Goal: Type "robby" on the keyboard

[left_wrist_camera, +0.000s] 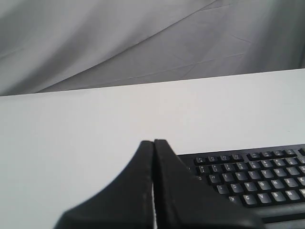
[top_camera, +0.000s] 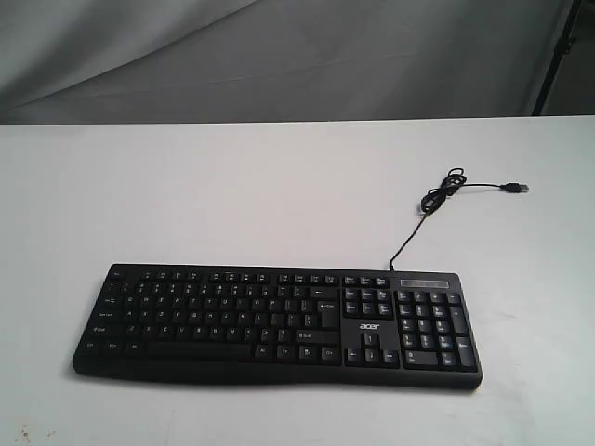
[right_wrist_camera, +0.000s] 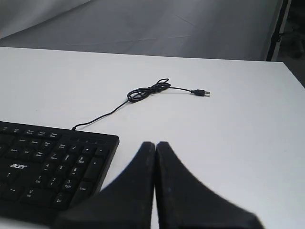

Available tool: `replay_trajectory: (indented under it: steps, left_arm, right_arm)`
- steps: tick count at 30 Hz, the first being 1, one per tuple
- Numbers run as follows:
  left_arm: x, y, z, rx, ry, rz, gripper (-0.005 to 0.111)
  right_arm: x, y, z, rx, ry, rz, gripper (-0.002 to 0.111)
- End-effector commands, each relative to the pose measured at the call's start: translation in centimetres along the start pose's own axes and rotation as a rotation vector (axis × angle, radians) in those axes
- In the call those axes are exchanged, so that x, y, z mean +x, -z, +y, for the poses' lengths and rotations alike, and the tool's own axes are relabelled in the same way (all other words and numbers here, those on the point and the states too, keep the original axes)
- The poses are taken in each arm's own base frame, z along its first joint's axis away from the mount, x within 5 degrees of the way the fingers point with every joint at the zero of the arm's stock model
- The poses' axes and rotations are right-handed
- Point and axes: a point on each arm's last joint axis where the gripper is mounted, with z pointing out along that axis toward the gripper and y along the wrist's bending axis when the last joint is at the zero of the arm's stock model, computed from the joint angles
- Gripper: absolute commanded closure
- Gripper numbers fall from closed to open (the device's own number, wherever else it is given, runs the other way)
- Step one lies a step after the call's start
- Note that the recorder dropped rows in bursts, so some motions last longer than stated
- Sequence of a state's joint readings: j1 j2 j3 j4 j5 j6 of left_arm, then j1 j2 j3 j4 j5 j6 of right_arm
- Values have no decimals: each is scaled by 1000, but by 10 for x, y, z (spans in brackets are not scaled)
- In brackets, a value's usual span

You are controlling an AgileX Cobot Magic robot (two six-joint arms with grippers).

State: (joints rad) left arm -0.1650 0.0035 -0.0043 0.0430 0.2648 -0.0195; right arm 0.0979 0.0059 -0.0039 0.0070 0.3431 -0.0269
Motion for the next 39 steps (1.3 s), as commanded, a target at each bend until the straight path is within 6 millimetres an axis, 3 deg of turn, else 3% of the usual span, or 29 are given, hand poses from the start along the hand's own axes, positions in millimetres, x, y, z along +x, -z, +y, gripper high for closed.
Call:
replay_trajectory:
  steps: [1, 19, 27, 34, 39]
  left_arm:
    - [1, 0, 0, 5, -3, -5, 107]
    - [1, 0, 0, 5, -3, -5, 107]
    - [1, 0, 0, 5, -3, -5, 107]
    - [1, 0, 0, 5, -3, -5, 107]
    - [1, 0, 0, 5, -3, -5, 107]
  right_arm:
    - [1, 0, -1, 10, 4, -4, 108]
    - [-1, 0, -1, 13, 13, -25, 108]
    - [-34, 7, -1, 21, 19, -397, 108]
    - [-52, 17, -1, 25, 18, -623, 108]
    - [-69, 33, -1, -38, -126, -886, 108]
